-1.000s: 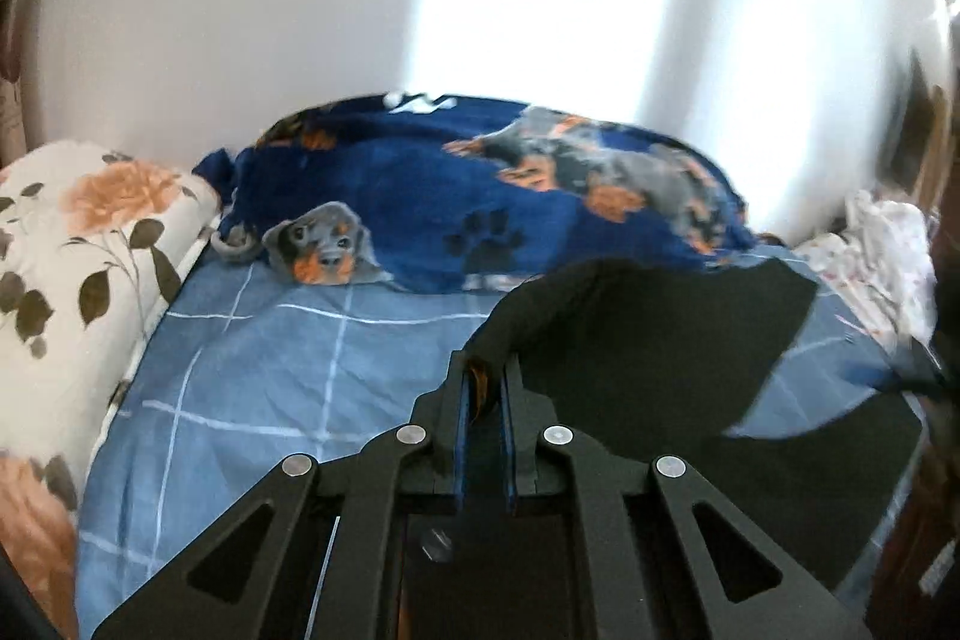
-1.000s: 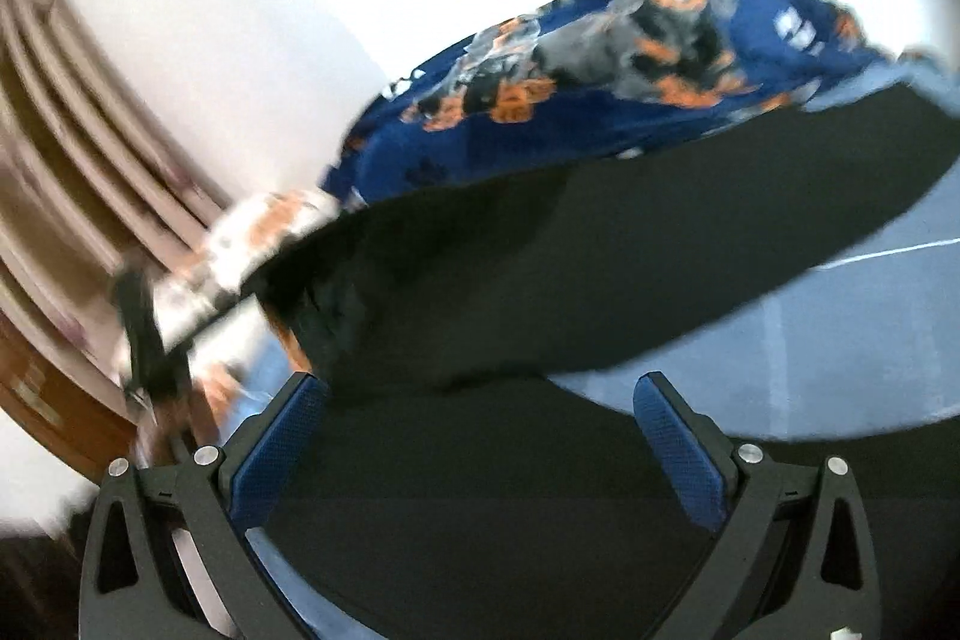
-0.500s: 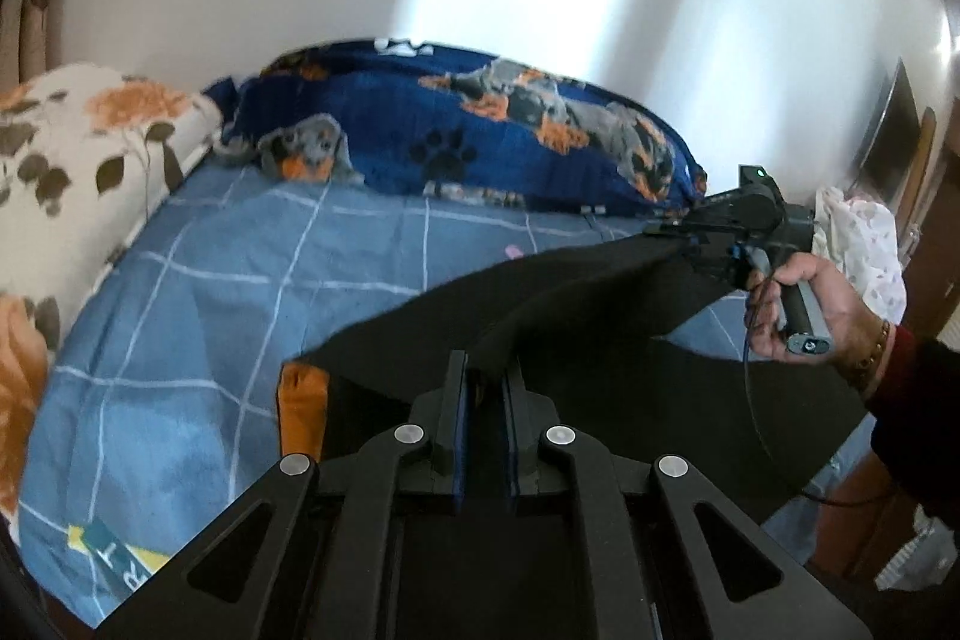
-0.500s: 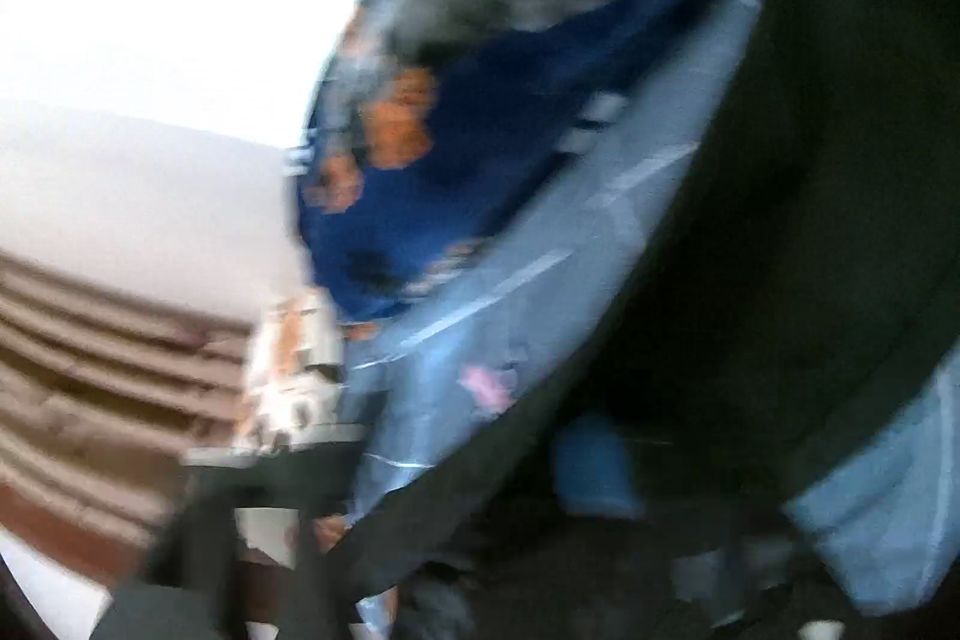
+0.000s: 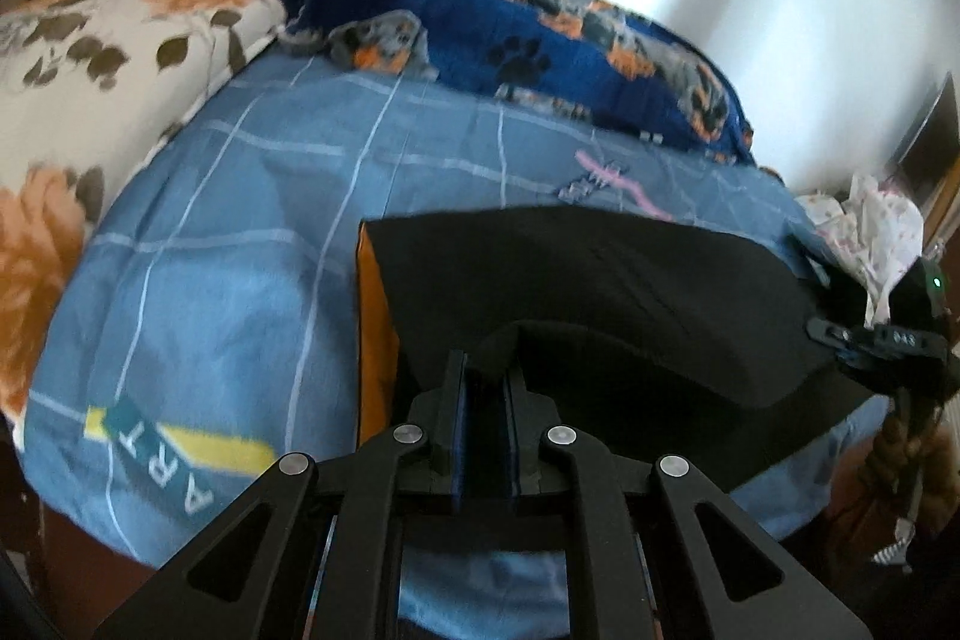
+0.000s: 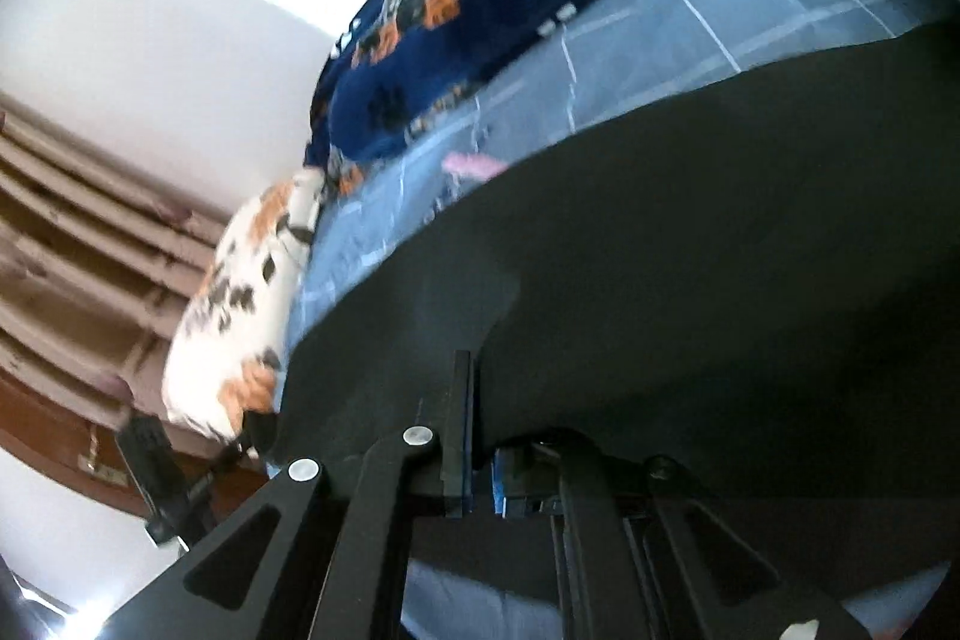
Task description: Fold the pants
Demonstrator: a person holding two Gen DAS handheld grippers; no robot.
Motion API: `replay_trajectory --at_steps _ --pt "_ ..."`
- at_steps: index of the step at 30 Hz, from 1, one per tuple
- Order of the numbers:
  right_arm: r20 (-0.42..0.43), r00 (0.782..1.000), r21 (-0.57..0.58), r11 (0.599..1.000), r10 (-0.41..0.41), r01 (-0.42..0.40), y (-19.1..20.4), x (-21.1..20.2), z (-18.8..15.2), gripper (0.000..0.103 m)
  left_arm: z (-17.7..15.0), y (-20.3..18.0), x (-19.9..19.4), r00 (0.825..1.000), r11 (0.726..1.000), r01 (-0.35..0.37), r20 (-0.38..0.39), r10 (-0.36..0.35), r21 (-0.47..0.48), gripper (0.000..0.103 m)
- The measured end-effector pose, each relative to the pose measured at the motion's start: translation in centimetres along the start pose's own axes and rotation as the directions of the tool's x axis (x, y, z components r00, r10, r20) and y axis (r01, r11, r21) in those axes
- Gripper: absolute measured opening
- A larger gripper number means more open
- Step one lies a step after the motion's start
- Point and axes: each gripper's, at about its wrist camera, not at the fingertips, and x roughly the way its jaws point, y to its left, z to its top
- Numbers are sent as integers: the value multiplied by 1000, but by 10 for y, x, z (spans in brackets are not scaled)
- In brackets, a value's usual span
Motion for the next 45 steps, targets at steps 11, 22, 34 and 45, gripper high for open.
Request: replay_trajectory --at_steps 11,22,34,45 --pt "-103 995 88 996 -14 23 -29 12 -64 6 -32 2 -1 998 998 -67 -12 67 21 15" --pt "-121 993 83 996 -11 21 -35 22 -69 6 -22 14 -59 901 921 -383 190 390 -72 77" --pt "-116 993 109 994 33 -20 -41 22 -70 7 -22 -86 28 998 987 -56 -28 61 150 72" --pt "62 989 208 971 -131 116 -126 -50 1 15 -40 -89 66 986 984 -90 -123 110 156 69"
